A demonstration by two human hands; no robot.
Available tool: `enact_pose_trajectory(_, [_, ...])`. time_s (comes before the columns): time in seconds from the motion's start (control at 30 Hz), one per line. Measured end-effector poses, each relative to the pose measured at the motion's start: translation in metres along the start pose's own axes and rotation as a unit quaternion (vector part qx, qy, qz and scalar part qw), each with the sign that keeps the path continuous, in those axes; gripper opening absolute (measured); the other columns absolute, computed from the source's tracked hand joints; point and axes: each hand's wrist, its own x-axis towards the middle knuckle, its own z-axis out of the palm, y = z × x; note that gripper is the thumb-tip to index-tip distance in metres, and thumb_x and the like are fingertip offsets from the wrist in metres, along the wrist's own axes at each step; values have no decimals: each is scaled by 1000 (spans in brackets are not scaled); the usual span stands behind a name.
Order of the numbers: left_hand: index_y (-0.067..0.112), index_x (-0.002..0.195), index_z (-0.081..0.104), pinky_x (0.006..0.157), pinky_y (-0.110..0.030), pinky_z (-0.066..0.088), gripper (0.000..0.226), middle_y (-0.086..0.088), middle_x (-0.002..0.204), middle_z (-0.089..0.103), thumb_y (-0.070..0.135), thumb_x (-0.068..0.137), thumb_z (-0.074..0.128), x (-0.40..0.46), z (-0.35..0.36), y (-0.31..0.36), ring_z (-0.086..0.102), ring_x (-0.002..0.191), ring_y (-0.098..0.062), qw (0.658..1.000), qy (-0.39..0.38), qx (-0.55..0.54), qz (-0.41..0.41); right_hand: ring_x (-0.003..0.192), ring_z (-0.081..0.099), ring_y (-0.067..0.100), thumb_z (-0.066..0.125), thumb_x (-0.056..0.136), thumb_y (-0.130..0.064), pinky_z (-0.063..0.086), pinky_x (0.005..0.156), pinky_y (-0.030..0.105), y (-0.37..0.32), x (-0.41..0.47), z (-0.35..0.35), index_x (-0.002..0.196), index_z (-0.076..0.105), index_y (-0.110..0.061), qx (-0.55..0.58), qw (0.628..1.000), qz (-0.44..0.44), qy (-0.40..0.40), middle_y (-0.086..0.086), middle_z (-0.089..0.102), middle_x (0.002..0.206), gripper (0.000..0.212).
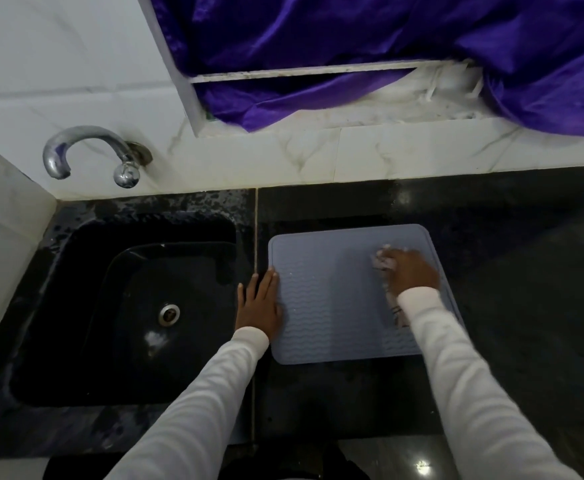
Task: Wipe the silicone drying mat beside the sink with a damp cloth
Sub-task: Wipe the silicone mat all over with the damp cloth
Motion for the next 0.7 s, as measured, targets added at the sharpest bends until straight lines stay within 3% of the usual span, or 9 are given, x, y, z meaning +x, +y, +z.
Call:
enact_pose_trajectory(0.07, [28, 155, 2, 119, -52, -8, 67, 11, 163, -4, 30, 98, 37, -1, 2, 2, -4, 150, -22, 1000, 4, -21, -2, 126, 51, 23, 51, 97, -25, 39, 102, 31, -40, -36, 18, 131, 58, -30, 36, 995, -87, -10, 1, 52, 140, 35])
enact_pose_trajectory(0.17, [26, 156, 4, 119, -52, -10, 66, 8, 163, -4, 28, 98, 36, -5, 8, 7, -6, 150, -22, 1000, 9, -15, -21, 121, 55, 25, 51, 96, -34, 45, 100, 35, -99, -82, 74, 132, 54, -36, 71, 984, -154, -47, 1, 52, 139, 37])
enact_pose_trajectory(0.3, [21, 156, 2, 118, -57, -8, 69, 2, 164, -2, 39, 99, 36, -12, 16, 0, -6, 150, -24, 998, 24, 56, -10, 116, 54, 42, 42, 98, -19, 50, 90, 49, -123, -117, 127, 148, 29, -31, -33, 985, -155, -75, 22, 25, 152, 53])
enact_pose_trajectory(0.37, [19, 155, 1, 117, -57, -9, 68, -1, 164, -2, 40, 99, 33, -12, 16, 1, -7, 150, -25, 997, 26, 74, -10, 110, 58, 42, 42, 99, -19, 51, 87, 48, -120, -117, 128, 149, 26, -30, -55, 984, -162, -59, 25, 25, 151, 54])
enact_pose_trajectory(0.47, [16, 154, -7, 117, -57, -11, 68, -3, 163, -8, 36, 100, 30, -12, 17, 5, -11, 149, -26, 996, 27, 85, -13, 97, 63, 41, 49, 96, -25, 53, 80, 46, -105, -107, 123, 144, 33, -31, -70, 980, -183, -44, 21, 37, 144, 52])
enact_pose_trajectory(0.57, [15, 153, -13, 116, -57, -13, 74, -4, 163, -13, 38, 100, 34, -10, 19, 2, -14, 149, -26, 996, 23, 88, -4, 68, 66, 39, 62, 84, -17, 55, 59, 45, -80, -97, 115, 131, 53, -27, -65, 981, -180, -21, 20, 53, 126, 49])
enact_pose_trajectory(0.7, [17, 155, -2, 117, -53, -14, 59, -2, 164, -1, 35, 99, 4, -9, 20, -1, -5, 150, -23, 997, 38, 64, 0, 46, 61, 34, 75, 66, -6, 49, 41, 38, -34, -84, 95, 116, 68, -28, -75, 987, -142, 15, 18, 64, 107, 55])
